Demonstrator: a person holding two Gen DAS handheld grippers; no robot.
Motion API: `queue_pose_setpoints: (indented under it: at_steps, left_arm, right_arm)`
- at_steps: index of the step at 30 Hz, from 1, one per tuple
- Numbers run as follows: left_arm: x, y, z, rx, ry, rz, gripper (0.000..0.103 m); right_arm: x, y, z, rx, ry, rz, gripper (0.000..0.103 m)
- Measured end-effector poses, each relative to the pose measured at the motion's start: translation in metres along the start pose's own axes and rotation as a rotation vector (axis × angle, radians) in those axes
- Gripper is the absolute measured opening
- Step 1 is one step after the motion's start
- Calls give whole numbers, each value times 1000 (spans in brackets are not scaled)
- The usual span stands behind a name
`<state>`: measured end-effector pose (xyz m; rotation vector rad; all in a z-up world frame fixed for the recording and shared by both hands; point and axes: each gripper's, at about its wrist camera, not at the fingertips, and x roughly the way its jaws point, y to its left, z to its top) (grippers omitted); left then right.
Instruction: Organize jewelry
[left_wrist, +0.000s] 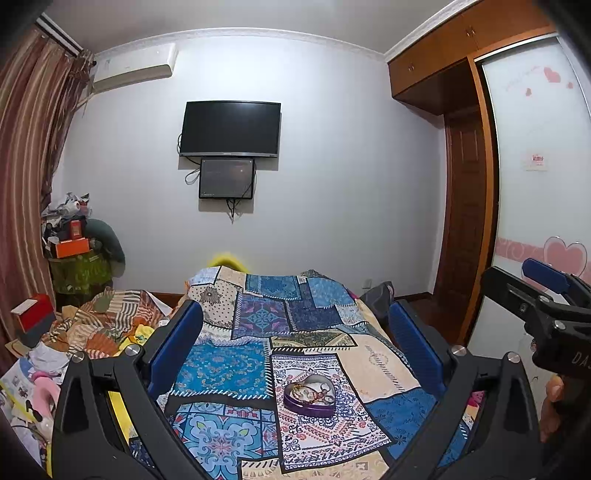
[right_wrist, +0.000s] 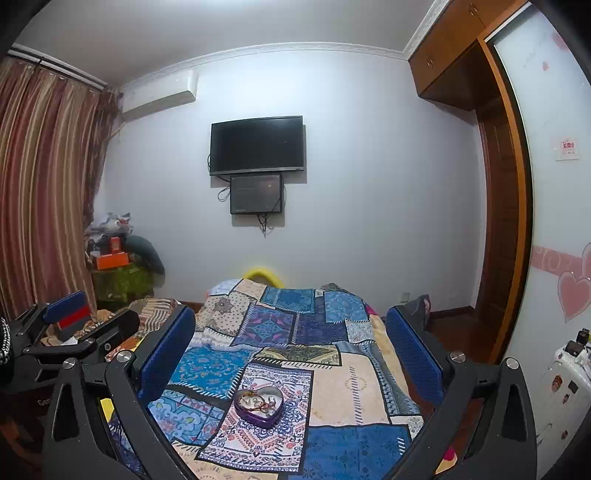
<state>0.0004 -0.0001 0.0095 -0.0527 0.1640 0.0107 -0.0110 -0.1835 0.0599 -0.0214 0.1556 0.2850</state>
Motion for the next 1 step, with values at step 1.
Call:
queue_pose_setpoints:
  at_steps: [1]
  left_arm:
    - [1,0,0,0,3,0,101]
  right_arm:
    - [1,0,0,0,2,0,102]
